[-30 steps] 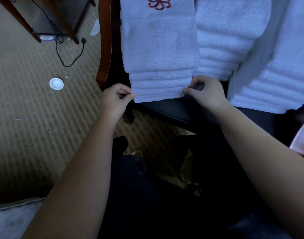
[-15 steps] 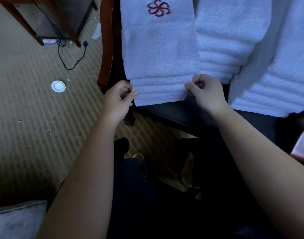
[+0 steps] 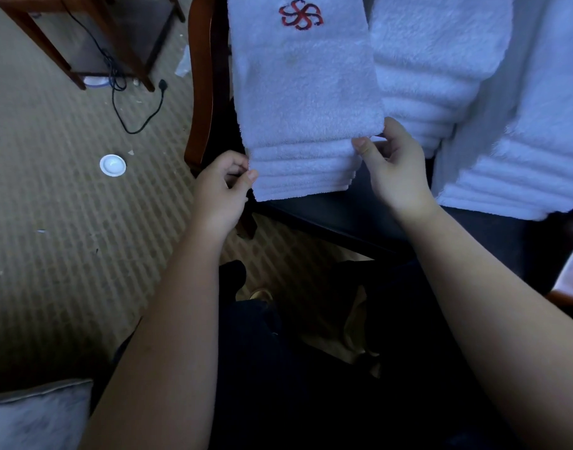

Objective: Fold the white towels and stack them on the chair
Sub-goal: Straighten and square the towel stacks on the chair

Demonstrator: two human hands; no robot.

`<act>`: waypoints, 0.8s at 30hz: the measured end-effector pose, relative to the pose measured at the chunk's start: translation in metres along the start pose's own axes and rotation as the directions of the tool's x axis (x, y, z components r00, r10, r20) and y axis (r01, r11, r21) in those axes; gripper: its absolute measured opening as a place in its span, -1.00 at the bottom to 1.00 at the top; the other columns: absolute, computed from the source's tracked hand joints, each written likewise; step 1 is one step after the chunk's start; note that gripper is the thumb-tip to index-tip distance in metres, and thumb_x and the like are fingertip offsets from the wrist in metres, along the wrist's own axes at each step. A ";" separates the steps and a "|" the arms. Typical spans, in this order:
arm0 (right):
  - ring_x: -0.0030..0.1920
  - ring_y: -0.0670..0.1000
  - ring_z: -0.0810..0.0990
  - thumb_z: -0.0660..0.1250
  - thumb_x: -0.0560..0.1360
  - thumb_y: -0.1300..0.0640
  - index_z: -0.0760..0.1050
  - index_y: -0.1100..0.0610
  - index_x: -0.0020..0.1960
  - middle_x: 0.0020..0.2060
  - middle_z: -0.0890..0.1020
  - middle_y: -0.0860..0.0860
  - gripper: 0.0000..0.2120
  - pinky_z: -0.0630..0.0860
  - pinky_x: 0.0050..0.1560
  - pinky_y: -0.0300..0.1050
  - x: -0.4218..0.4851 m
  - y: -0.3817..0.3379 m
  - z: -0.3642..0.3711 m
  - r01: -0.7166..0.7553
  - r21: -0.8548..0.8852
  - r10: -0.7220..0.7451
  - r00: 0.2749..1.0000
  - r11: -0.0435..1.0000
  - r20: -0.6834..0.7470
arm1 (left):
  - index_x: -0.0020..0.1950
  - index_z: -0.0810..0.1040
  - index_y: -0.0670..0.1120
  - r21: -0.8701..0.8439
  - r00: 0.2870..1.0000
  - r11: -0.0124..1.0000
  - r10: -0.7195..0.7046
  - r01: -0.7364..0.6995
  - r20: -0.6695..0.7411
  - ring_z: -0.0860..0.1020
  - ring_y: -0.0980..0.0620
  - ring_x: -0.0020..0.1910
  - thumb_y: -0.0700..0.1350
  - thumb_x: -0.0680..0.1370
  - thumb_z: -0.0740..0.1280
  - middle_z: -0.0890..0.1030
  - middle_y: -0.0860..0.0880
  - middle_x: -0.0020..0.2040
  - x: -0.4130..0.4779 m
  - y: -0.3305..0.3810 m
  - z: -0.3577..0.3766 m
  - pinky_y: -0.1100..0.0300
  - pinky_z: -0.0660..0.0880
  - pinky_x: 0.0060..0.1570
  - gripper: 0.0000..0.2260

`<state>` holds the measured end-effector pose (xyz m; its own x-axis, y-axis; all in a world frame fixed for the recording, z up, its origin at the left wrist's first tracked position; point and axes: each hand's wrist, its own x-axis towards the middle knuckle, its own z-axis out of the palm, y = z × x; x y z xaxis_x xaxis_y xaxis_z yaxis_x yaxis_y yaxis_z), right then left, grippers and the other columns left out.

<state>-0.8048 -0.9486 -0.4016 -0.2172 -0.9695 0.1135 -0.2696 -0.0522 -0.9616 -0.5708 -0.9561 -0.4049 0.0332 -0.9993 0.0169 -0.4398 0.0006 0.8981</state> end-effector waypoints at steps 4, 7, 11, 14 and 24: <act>-0.25 -0.03 0.51 0.29 0.55 0.13 0.52 0.17 0.02 -0.17 0.62 -0.05 -0.88 0.44 -0.17 -0.15 0.001 0.000 -0.004 -0.003 -0.020 0.004 1.000 1.000 0.015 | -0.14 0.49 0.18 0.033 1.000 0.999 -0.004 0.003 0.003 0.60 -0.06 0.02 -0.15 0.57 0.35 0.58 0.09 -0.10 0.000 0.000 -0.001 -0.08 0.59 0.02 -0.79; -0.18 -0.04 0.57 0.32 0.53 0.12 0.50 0.04 -0.04 -0.15 0.64 0.03 -0.98 0.47 -0.14 -0.21 0.000 -0.001 -0.004 -0.032 0.011 0.032 0.999 0.999 0.021 | -0.07 0.52 0.15 -0.005 0.999 1.000 0.000 -0.001 -0.041 0.58 0.10 0.01 -0.12 0.52 0.43 0.59 0.13 -0.06 -0.003 0.004 -0.005 0.03 0.56 0.08 -0.84; -0.05 -0.02 0.57 0.23 0.53 0.19 0.47 0.04 -0.03 -0.08 0.59 -0.13 -0.91 0.51 0.01 -0.14 -0.003 -0.011 -0.005 0.021 0.100 -0.014 0.997 0.995 -0.078 | -0.02 0.52 0.10 -0.159 0.990 0.981 0.097 -0.113 -0.105 0.56 0.23 -0.07 -0.12 0.50 0.45 0.61 0.09 0.00 -0.009 0.021 -0.009 0.36 0.45 -0.07 -0.83; -0.01 0.09 0.57 0.12 0.58 0.07 0.49 0.03 -0.10 -0.12 0.58 -0.06 -0.81 0.50 0.16 0.15 -0.003 -0.016 -0.003 0.045 0.138 -0.034 0.996 0.989 -0.082 | -0.03 0.53 0.08 -0.166 0.988 0.979 0.100 -0.119 -0.119 0.56 0.22 -0.08 -0.10 0.52 0.42 0.61 0.08 -0.02 -0.009 0.026 -0.003 0.34 0.49 -0.09 -0.89; 0.01 -0.07 0.60 0.19 0.56 0.00 0.52 -0.09 -0.08 0.05 0.62 -0.01 -0.87 0.57 0.09 0.03 0.008 -0.006 0.001 0.026 0.078 -0.014 0.988 0.997 -0.153 | -0.11 0.49 0.06 -0.074 0.988 0.988 0.125 -0.132 -0.088 0.53 0.22 -0.08 -0.24 0.58 0.30 0.58 0.07 -0.11 0.001 0.015 0.000 0.26 0.49 0.04 -0.81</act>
<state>-0.8039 -0.9558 -0.3950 -0.3542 -0.9206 0.1642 -0.2014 -0.0963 -0.9748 -0.5777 -0.9566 -0.3913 0.0572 -0.9841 0.1679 -0.3723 0.1350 0.9183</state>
